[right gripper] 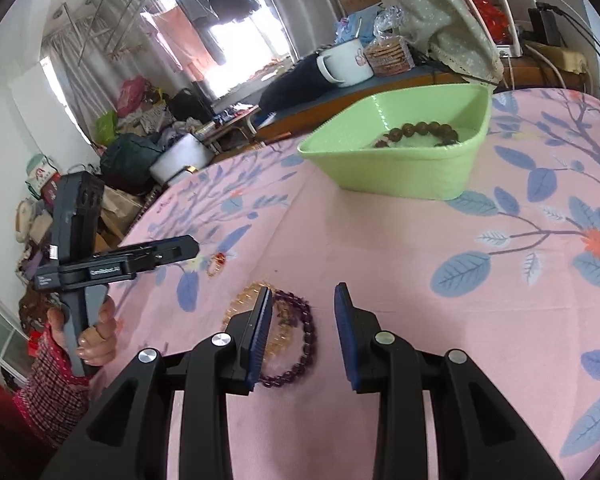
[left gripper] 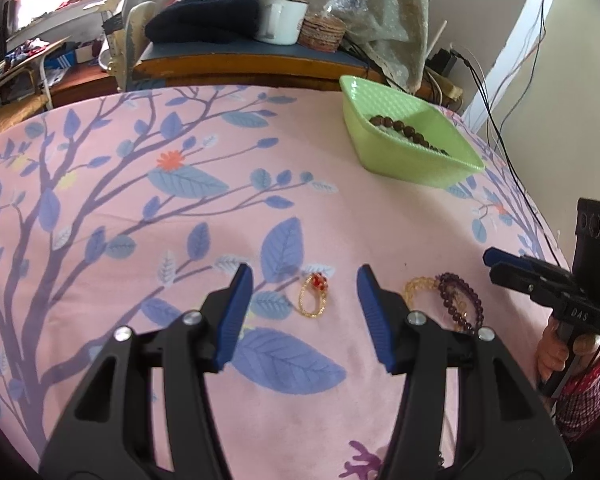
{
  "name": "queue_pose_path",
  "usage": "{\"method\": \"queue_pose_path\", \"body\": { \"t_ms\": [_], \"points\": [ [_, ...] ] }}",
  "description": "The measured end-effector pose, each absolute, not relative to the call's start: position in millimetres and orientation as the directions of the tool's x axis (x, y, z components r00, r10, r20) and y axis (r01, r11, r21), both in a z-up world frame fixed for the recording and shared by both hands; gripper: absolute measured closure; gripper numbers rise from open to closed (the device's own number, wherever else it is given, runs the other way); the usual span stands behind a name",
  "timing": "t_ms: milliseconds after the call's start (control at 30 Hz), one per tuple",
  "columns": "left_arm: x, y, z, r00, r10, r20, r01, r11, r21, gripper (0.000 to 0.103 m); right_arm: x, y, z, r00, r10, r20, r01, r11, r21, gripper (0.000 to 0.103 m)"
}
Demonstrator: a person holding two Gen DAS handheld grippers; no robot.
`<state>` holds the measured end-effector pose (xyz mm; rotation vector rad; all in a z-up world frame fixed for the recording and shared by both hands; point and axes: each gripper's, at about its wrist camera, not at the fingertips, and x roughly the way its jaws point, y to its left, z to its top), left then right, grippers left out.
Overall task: Organize jewelry
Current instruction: 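Move the right gripper back and grasp the yellow citrine bead bracelet, then carry the citrine bracelet over the tray and open the right gripper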
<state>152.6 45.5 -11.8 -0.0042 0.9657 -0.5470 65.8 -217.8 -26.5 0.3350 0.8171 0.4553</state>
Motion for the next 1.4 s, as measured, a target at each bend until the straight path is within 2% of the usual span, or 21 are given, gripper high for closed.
{"method": "queue_pose_path", "body": {
  "t_ms": [100, 200, 267, 333, 433, 533, 667, 800, 1033, 1167, 1200, 1300, 1400],
  "points": [
    [152.6, 38.4, -17.8, 0.432, -0.43, -0.792, 0.453, 0.863, -0.222, 0.051, 68.5, -211.1, -30.8, 0.566, 0.491, -0.663, -0.272, 0.87, 0.412, 0.099],
    [155.0, 31.3, -23.5, 0.438, -0.392, -0.809, 0.452, 0.874, -0.178, 0.051, 70.1, -198.2, -34.1, 0.549, 0.417, -0.725, -0.289, 0.908, 0.303, 0.099],
    [156.0, 28.5, -26.7, 0.435, -0.38, -0.816, 0.453, 0.876, -0.166, 0.051, 69.5, -194.5, -33.7, 0.555, 0.374, -0.743, -0.301, 0.923, 0.24, 0.103],
    [154.9, 24.7, -29.6, 0.446, -0.361, -0.819, 0.458, 0.878, -0.138, 0.067, 68.7, -198.1, -34.3, 0.577, 0.318, -0.753, -0.279, 0.942, 0.184, 0.103],
    [149.6, 20.1, -30.7, 0.464, -0.348, -0.815, 0.477, 0.873, -0.101, 0.081, 69.4, -221.6, -33.6, 0.612, 0.251, -0.75, -0.192, 0.967, 0.166, 0.103],
    [144.2, 16.6, -30.6, 0.458, -0.358, -0.814, 0.499, 0.861, -0.098, 0.086, 64.3, -243.7, -28.4, 0.657, 0.213, -0.723, -0.121, 0.977, 0.178, 0.103],
    [138.5, 13.0, -31.3, 0.473, -0.347, -0.81, 0.512, 0.856, -0.067, 0.086, 51.5, -245.7, -11.3, 0.692, 0.34, -0.637, -0.195, 0.937, 0.288, 0.103],
    [139.8, 15.1, -31.2, 0.468, -0.357, -0.808, 0.512, 0.855, -0.082, 0.086, 52.0, -206.1, -6.3, 0.634, 0.432, -0.642, -0.35, 0.9, 0.26, 0.099],
    [138.5, 14.3, -29.9, 0.469, -0.348, -0.811, 0.507, 0.858, -0.075, 0.085, 75.1, -148.1, -20.1, 0.571, 0.354, -0.741, -0.458, 0.886, 0.07, 0.099],
    [140.5, 13.4, -30.3, 0.471, -0.352, -0.809, 0.505, 0.86, -0.08, 0.084, 85.2, -148.2, -36.7, 0.536, 0.318, -0.782, -0.457, 0.888, 0.048, 0.099],
    [140.8, 13.3, -30.7, 0.471, -0.357, -0.806, 0.506, 0.858, -0.084, 0.084, 82.6, -150.0, -36.9, 0.535, 0.327, -0.779, -0.464, 0.884, 0.052, 0.103],
    [140.9, 13.9, -30.9, 0.456, -0.379, -0.805, 0.515, 0.85, -0.108, 0.1, 76.7, -144.8, -37.0, 0.521, 0.352, -0.777, -0.485, 0.872, 0.07, 0.103],
    [138.0, 13.1, -24.8, 0.443, -0.41, -0.797, 0.526, 0.839, -0.139, 0.1, 76.9, -147.4, -30.1, 0.506, 0.417, -0.755, -0.484, 0.862, 0.152, 0.103]
  ]
}}
